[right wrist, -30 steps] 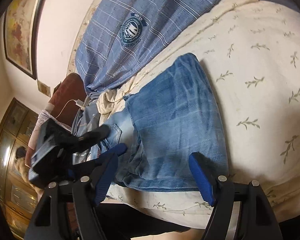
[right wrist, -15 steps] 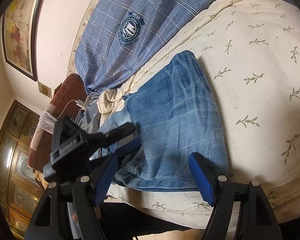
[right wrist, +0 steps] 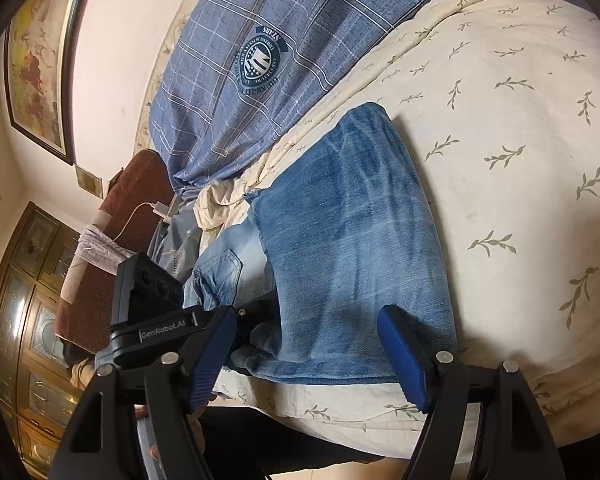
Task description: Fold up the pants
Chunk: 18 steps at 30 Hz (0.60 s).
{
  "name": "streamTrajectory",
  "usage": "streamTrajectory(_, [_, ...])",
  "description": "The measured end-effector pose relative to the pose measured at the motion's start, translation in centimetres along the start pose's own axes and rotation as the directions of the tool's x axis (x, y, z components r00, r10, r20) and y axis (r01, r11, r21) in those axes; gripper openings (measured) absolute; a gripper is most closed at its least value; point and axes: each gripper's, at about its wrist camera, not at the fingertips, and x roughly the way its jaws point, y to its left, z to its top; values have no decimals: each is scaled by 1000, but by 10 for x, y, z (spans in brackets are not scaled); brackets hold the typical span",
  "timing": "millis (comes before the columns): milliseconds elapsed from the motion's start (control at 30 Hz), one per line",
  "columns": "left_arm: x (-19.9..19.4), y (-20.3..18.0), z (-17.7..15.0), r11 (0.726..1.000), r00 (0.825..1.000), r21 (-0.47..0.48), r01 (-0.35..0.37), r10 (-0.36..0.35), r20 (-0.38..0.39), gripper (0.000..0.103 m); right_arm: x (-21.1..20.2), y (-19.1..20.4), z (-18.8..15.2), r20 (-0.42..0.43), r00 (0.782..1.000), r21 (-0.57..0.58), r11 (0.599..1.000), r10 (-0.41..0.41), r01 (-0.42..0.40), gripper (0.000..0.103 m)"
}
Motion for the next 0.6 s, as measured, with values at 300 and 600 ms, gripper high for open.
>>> streamTrajectory(300, [-15,-17,-33,955,951,83,-285,271,146,12,3,-1,0,-15,1000,-6,1000,-7,7,76])
streamTrajectory(600, [-14,-20,-31,950,949,96,-298,283,142,12,-16,24,18,36,999,-52,999,7,-5,77])
